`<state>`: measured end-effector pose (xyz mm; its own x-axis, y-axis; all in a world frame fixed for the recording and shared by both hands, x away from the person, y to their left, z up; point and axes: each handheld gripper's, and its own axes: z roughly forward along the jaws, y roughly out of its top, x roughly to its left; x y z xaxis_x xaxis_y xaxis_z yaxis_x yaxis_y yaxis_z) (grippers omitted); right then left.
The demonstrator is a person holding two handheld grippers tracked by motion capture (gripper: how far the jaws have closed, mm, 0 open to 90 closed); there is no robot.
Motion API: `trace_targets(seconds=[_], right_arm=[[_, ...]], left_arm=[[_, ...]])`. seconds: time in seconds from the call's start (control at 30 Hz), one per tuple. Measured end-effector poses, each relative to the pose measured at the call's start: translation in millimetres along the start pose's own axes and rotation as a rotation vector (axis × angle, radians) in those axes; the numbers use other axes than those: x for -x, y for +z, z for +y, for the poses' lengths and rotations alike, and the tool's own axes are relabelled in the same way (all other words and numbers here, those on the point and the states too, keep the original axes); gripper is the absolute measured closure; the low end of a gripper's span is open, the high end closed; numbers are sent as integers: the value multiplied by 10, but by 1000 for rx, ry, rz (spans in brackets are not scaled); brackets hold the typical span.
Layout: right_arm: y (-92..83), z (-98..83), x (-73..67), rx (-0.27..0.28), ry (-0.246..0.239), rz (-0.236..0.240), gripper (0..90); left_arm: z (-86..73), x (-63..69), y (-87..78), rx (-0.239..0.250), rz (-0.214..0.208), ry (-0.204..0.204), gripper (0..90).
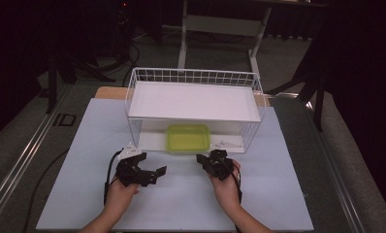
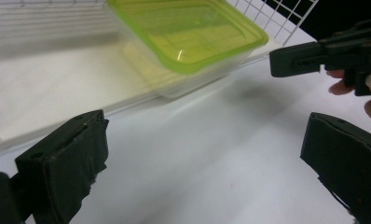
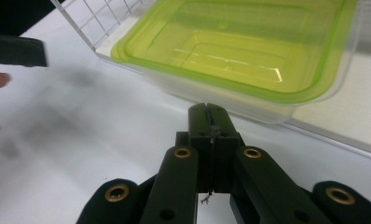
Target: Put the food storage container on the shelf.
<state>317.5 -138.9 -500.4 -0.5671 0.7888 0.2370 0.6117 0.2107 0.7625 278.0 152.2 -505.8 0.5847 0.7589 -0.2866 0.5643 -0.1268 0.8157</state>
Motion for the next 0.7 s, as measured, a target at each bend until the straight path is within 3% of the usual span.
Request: trace_targets(seconds=[0.13, 0.4, 0.7], right_arm=[[67, -7, -16, -4, 9, 0, 900], [225, -18, -51, -21, 3, -5, 900], [365, 64, -29, -1, 23, -13, 900]], left_arm=[[-81, 19, -99, 7, -27, 3, 16], [-256, 35, -132, -12, -29, 19, 16], [-254, 53, -123, -1, -36, 20, 16]])
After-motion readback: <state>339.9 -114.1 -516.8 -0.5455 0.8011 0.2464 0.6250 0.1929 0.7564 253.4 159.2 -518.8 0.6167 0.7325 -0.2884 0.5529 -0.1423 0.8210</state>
